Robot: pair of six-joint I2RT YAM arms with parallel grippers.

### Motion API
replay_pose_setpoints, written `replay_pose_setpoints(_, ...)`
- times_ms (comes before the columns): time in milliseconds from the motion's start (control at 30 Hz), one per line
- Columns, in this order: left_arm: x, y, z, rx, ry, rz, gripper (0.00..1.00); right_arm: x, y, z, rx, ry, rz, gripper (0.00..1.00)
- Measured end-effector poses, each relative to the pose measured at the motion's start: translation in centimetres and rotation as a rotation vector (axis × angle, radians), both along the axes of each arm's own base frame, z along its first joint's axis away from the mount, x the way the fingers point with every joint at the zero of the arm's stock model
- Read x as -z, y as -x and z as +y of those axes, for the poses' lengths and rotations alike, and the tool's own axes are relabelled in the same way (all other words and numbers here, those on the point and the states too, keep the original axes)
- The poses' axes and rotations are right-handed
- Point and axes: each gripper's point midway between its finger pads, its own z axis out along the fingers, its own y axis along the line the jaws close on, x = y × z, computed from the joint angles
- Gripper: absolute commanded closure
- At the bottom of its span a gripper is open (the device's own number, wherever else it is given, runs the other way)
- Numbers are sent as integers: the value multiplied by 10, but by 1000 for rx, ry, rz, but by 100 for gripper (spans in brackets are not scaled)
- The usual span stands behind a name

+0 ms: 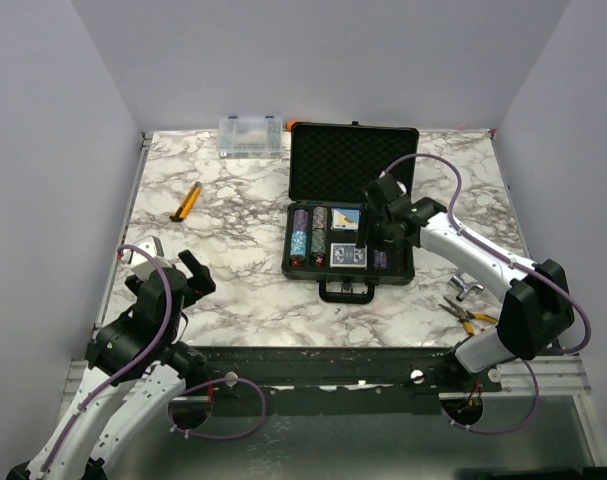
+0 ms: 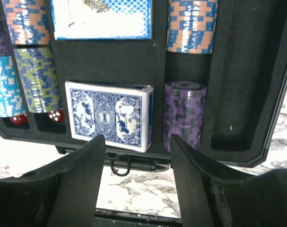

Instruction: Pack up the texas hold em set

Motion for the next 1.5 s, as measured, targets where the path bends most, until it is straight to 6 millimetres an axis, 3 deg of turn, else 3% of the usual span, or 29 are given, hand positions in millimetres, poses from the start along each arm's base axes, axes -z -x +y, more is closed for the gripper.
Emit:
replay_pose_setpoints(300, 0, 0, 0, -1, 2, 0, 8, 9, -16, -1, -11, -19, 0, 50)
replay_pose_setpoints(800, 0, 0, 0, -1, 2, 0, 8, 16, -26, 13, -47, -78, 2, 60)
replay_pose_setpoints(1233, 0, 0, 0, -1, 1, 1, 8, 29, -19, 8, -50, -54, 32, 58)
replay_pose_setpoints(1500, 0, 0, 0, -1, 0, 3, 8, 39, -12, 6, -52, -53, 55, 70)
